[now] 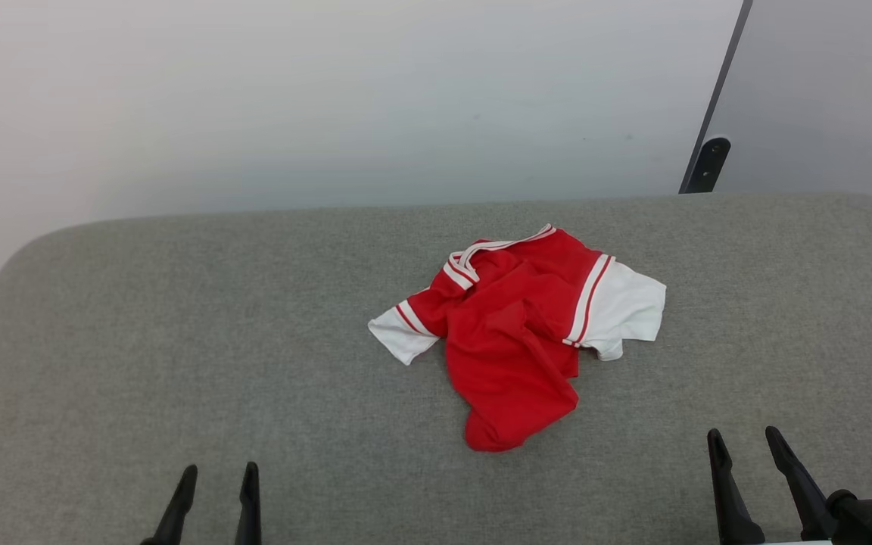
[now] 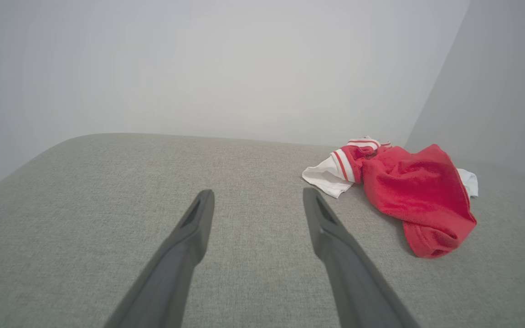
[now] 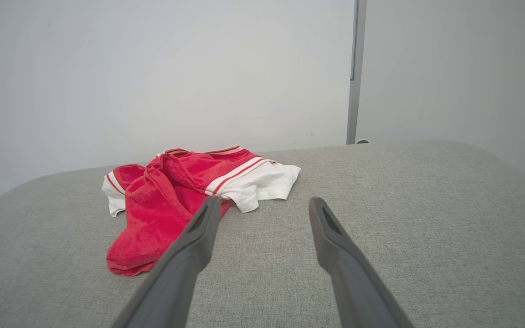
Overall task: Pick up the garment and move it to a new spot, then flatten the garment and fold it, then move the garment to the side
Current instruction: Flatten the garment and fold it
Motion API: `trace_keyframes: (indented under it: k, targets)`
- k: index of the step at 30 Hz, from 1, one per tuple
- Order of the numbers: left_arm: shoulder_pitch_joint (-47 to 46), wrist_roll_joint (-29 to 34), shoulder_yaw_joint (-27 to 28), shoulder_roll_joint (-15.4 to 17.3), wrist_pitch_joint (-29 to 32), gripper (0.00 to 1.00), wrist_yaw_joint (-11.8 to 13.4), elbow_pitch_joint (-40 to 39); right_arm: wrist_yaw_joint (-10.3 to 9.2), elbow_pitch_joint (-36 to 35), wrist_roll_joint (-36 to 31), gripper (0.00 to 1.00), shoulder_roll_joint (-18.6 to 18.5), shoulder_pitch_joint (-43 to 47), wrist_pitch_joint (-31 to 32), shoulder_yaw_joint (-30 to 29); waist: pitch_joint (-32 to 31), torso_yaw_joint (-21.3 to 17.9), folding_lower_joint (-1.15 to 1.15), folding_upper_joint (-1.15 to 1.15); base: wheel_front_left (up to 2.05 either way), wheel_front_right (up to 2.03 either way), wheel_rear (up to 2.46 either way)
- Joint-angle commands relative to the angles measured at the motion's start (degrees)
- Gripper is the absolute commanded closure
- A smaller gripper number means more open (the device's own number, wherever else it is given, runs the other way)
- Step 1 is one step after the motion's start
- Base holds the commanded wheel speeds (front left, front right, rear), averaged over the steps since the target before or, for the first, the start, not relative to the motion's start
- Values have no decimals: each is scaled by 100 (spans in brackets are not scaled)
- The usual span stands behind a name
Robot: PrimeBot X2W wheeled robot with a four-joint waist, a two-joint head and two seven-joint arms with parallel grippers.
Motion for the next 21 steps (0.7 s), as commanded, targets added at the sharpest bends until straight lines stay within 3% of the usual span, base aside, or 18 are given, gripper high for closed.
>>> trace_keyframes:
  k: [1, 9, 15, 21]
  targets:
    - [-20, 24, 20, -6, -2, 0, -26, -3, -6, 6, 33, 0, 10, -26, -24, 9, 5, 0, 0, 0, 0, 0, 0]
    - [-501, -10, 74, -30, -2, 0, -221, 60, -6, 10, 94, 0, 9, -151, -74, 81, 154, -70, 0, 0, 0, 0, 0]
    - [-2504, -654, -339, 497, 1270, 0, -396, 933, -6, 126, 177, 0, 10, -491, -249, 252, 663, -177, 0, 0, 0, 0, 0]
    - [-4251, -1545, -887, 906, 3316, 0, -416, 2047, -6, 364, 233, 0, 7, -804, -392, 396, 971, -351, 0, 0, 0, 0, 0]
